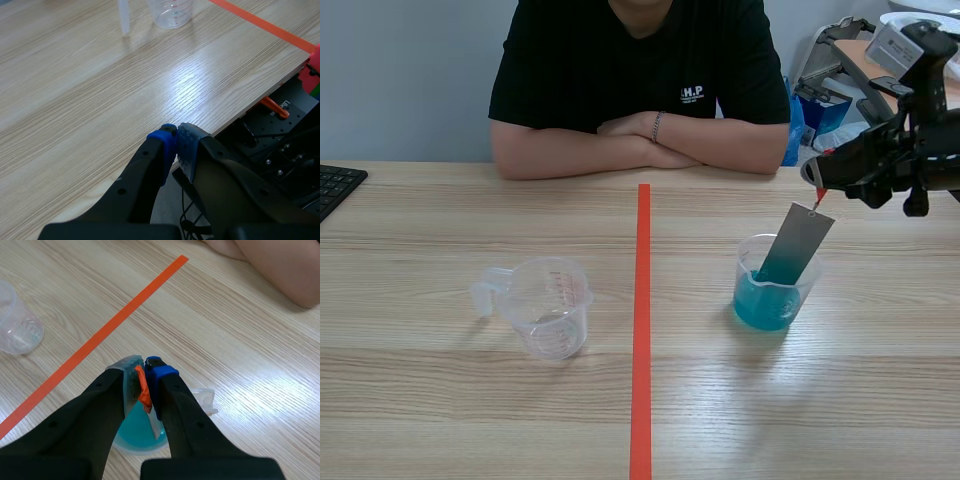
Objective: Do the redox reaction experiment.
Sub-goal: 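Lower the plate into the blue solution, then hold the plate still in the solution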
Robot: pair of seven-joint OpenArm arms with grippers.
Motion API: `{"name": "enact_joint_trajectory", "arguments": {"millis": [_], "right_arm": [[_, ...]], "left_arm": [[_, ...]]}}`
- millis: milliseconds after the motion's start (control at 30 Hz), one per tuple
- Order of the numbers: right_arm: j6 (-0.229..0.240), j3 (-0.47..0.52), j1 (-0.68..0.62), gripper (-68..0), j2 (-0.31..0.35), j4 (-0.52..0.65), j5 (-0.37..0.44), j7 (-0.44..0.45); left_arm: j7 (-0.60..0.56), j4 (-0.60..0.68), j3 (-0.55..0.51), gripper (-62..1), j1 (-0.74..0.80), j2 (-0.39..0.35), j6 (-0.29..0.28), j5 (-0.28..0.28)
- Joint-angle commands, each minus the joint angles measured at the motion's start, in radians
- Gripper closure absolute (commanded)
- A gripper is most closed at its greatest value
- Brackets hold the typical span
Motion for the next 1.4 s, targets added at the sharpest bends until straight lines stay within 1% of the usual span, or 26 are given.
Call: {"name": "enact_joint_trajectory", "arguments": {"millis": [0, 133, 1367], "right_arm": [[0.012, -0.001, 0.013, -1.5, 0.009, 0.014, -0.005, 0.018], [0.012, -0.014, 0.013, -1.5, 0.001, 0.013, -0.029, 0.03], [0.012, -0.014, 0.013, -1.5, -0.001, 0.013, -0.029, 0.029]], "left_arm": [[-0.017, 0.014, -0.002, -4.0, 0.0, -0.003, 0.002, -0.011], [-0.017, 0.014, -0.002, -4.0, 0.0, -0.003, 0.002, -0.011], [-0.017, 0.014, -0.002, -4.0, 0.0, -0.003, 0.002, -0.011]]}}
